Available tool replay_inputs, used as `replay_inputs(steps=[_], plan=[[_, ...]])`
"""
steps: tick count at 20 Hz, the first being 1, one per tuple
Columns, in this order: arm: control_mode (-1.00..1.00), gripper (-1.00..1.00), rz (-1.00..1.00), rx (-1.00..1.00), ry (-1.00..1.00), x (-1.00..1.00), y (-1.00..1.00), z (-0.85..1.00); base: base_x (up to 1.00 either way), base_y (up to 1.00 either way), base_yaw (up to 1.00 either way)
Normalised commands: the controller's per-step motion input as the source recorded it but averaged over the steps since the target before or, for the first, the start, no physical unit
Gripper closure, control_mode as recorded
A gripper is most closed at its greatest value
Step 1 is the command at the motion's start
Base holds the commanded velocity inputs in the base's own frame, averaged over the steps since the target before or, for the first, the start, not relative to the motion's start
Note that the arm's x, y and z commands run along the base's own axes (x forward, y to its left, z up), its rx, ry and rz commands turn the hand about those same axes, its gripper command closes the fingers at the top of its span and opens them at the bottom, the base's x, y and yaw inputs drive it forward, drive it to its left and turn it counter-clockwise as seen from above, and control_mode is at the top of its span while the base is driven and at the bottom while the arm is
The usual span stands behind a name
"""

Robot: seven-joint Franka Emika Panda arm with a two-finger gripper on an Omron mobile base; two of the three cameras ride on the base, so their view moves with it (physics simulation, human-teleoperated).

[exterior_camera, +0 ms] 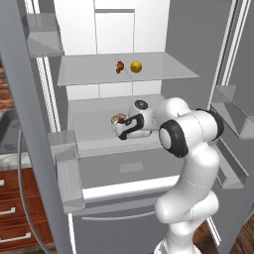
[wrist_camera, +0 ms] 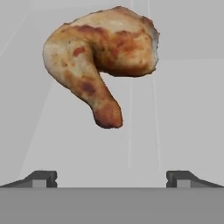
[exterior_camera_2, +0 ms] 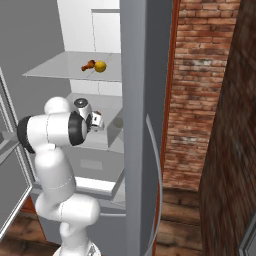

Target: Place one lemon and one chicken drumstick in each tupperware on the nearby counter, to pack two identical lunches.

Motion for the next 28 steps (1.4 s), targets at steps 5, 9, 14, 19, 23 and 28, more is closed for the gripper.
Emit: replay_inputs(steps=[5, 9, 14, 19, 23, 28], plan=[[-1.00, -1.00, -0.01, 0.00, 0.00, 0.41, 0.00, -0.08, 0.00, 0.00, 0.00], [-1.00, -1.00, -0.02, 0.00, 0.00, 0.43, 0.02, -0.14, 0.00, 0.00, 0.00], [-1.00, -1.00, 0.00, 0.00, 0.00, 0.40, 0.06, -0.27, 0.00, 0.00, 0.00], [-1.00, -1.00, 0.00, 0.00, 0.00, 0.22, 0.16, -0.40, 0.00, 0.00, 0.00], [-1.00, -1.00, 0.00, 0.00, 0.00, 0.10, 0.11, -0.41, 0.00, 0.00, 0.00], [-1.00, 1.00, -0.01, 0.00, 0.00, 0.00, 0.03, -0.40, 0.00, 0.00, 0.00]])
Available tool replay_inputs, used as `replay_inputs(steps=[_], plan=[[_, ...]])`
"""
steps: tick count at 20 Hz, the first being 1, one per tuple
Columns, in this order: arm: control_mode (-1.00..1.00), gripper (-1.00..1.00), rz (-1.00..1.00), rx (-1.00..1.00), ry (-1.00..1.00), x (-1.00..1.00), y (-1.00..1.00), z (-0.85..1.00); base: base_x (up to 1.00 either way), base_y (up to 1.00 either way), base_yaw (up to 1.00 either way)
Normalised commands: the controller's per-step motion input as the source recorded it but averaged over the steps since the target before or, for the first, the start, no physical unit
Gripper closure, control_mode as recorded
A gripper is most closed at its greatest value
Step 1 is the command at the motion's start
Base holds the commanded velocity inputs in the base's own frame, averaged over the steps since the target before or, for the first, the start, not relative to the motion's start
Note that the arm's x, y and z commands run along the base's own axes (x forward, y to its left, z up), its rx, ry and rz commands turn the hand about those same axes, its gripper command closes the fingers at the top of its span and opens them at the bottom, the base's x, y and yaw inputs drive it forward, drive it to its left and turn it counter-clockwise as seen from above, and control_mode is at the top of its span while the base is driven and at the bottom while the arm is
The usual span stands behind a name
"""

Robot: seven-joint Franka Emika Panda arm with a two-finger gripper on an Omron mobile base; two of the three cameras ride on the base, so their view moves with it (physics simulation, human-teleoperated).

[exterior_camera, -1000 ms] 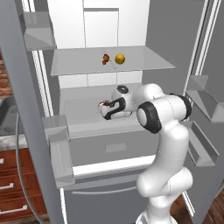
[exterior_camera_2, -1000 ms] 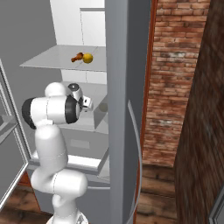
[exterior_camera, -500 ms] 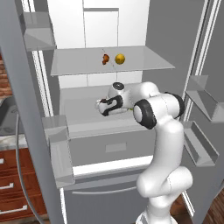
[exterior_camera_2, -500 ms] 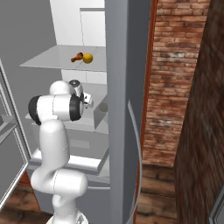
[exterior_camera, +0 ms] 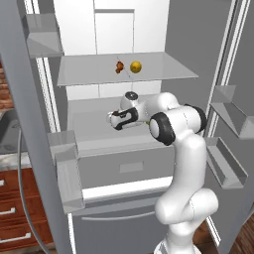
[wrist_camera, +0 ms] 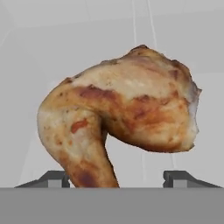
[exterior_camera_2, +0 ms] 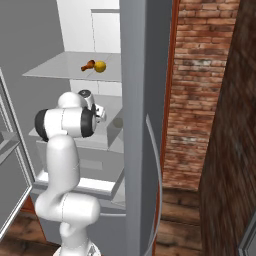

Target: Place one lemon and one chicken drumstick in each tupperware on the nearby counter, to pack two identical lunches.

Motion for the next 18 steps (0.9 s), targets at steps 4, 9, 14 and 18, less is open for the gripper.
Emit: replay_inputs(steps=[4, 9, 14, 18], plan=[[-1.00, 1.00, -0.05, 0.00, 0.00, -0.09, 0.00, -0.43, 0.00, 0.00, 0.00], [-1.00, 1.00, -0.01, 0.00, 0.00, -0.03, 0.00, -0.21, 0.00, 0.00, 0.00], [-1.00, 1.00, 0.00, 0.00, 0.00, 0.00, 0.01, -0.11, 0.00, 0.00, 0.00], [-1.00, 1.00, 0.00, 0.00, 0.02, 0.00, 0.00, -0.01, 0.00, 0.00, 0.00]])
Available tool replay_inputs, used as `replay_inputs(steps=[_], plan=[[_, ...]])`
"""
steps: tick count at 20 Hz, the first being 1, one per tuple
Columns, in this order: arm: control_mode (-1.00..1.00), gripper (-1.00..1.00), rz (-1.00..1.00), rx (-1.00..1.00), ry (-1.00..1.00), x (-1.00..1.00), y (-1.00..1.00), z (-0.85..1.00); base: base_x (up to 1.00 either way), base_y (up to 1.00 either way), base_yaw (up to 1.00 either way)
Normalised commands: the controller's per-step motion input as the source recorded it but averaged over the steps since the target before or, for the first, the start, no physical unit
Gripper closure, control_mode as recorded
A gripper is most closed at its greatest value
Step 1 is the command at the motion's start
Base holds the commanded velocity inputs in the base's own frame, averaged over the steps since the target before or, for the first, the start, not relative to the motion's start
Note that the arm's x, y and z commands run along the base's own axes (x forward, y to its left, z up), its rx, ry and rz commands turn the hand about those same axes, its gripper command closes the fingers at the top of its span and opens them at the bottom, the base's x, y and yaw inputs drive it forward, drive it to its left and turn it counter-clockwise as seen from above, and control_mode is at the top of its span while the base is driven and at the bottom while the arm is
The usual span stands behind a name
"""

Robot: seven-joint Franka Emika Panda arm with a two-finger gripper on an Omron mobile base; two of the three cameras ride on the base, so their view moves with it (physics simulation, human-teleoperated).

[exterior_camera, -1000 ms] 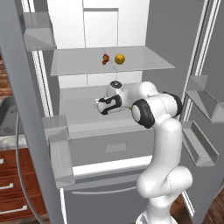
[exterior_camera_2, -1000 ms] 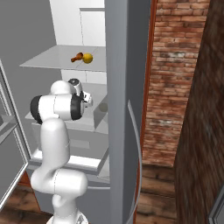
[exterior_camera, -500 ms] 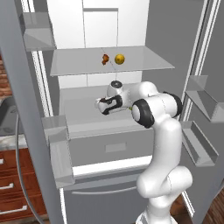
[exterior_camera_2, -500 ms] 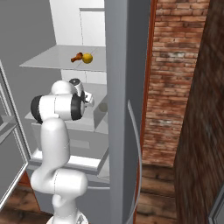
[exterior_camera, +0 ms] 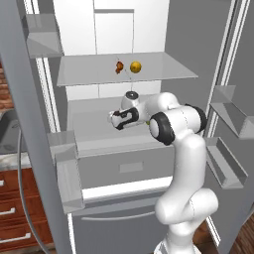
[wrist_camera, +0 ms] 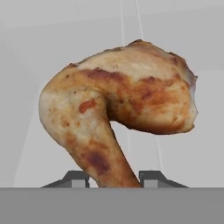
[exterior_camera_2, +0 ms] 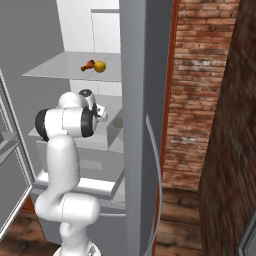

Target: Place one lemon and one chicken drumstick in each tupperware on the nearby counter, to pack two identical lunches.

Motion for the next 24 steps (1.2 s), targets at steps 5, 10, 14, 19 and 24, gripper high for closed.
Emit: replay_inputs(steps=[5, 10, 14, 19, 24], plan=[[-1.00, 1.00, 0.01, 0.00, 0.00, -0.28, 0.10, -0.18, 0.00, 0.00, 0.00], [-1.00, 1.00, 0.05, -0.02, -0.07, -0.86, 0.45, -0.42, 0.00, 0.00, 0.00], [-1.00, 1.00, 0.00, -0.01, -0.31, -1.00, 0.06, -0.03, 0.00, 0.00, 0.00], [-1.00, 1.00, 0.00, 0.00, -0.32, -1.00, -0.05, 0.19, 0.00, 0.00, 0.00], [-1.00, 1.00, 0.00, 0.00, -0.06, -1.00, -0.13, 0.75, 0.00, 0.00, 0.00]])
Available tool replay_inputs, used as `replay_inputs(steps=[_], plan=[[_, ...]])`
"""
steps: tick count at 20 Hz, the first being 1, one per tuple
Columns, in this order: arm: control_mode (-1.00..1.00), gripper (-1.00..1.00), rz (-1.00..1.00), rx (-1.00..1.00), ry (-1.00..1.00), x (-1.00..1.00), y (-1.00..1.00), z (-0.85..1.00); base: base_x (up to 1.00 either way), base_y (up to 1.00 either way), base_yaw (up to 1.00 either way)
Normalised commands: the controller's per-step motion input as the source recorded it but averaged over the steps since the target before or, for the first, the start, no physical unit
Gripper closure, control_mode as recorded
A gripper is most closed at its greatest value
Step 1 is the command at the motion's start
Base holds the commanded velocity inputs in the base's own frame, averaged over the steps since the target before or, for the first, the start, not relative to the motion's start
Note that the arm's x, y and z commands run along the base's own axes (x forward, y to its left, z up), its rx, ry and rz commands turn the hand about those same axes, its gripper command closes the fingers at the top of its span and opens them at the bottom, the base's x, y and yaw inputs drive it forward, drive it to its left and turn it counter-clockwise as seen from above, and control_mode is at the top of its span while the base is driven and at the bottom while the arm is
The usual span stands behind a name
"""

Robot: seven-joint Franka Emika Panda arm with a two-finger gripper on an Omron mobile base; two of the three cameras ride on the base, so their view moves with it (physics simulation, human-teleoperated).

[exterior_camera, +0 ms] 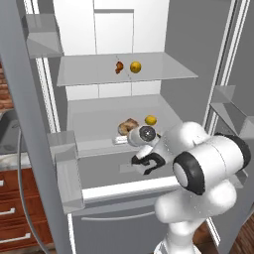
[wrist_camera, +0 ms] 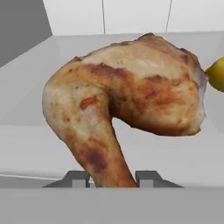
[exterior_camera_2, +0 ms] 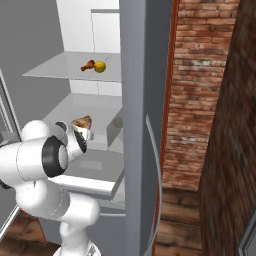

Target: Place one lemon and one chicken drumstick in each tupperware on the nearby counter, to pack two identical lunches.

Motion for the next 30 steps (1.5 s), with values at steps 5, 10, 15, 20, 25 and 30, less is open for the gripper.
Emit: replay_inputs(steps=[5, 10, 15, 20, 25, 30], plan=[[-1.00, 1.00, 0.00, 0.00, 0.00, -1.00, -0.19, 1.00, 0.00, 0.00, 0.00], [-1.00, 1.00, 0.00, 0.00, 0.05, -1.00, -0.28, 1.00, 0.00, 0.00, 0.00], [-1.00, 1.00, 0.00, 0.00, 0.27, -0.97, -0.14, 0.87, 0.00, 0.00, 0.00], [-1.00, 1.00, 0.00, -0.03, 0.48, -0.51, -0.01, 0.10, 0.00, 0.00, 0.00], [-1.00, 1.00, 0.00, -0.01, 0.16, -0.71, -0.18, 0.13, 0.00, 0.00, 0.00], [-1.00, 1.00, 0.00, 0.00, -0.10, -1.00, -0.26, 0.51, 0.00, 0.00, 0.00]])
